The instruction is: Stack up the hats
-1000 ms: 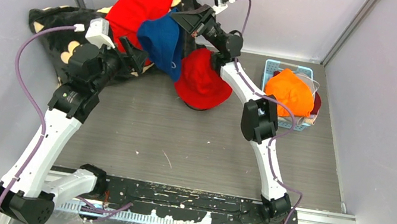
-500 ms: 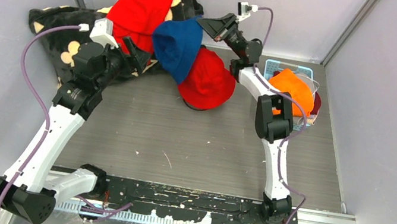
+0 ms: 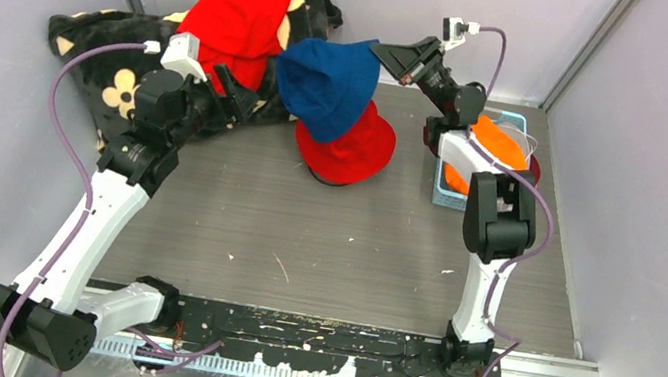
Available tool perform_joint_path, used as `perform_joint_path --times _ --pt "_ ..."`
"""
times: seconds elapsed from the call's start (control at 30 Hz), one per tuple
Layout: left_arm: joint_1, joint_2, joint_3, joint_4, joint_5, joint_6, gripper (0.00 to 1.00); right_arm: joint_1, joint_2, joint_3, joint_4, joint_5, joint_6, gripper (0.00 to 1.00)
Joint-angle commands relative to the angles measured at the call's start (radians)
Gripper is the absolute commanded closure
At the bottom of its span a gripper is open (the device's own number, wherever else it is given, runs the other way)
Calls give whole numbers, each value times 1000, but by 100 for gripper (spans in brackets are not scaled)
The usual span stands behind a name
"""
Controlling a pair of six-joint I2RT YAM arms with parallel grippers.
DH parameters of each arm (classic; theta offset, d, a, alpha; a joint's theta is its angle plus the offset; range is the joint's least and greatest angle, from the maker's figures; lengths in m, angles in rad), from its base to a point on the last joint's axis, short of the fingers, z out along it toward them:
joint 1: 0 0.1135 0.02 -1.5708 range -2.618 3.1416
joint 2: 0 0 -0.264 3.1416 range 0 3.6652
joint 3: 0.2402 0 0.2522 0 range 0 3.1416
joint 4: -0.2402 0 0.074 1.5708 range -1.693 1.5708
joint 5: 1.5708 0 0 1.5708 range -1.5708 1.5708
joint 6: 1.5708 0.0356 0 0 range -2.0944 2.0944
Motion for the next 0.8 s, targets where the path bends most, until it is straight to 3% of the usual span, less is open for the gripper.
perform_joint_path --times 0.0,0.77 --pt "7 0 -2 74 27 -10 28 -50 -133 -128 29 -35 -20 99" --pt "6 62 0 132 79 -31 29 -135 -289 -512 -429 -68 -382 99"
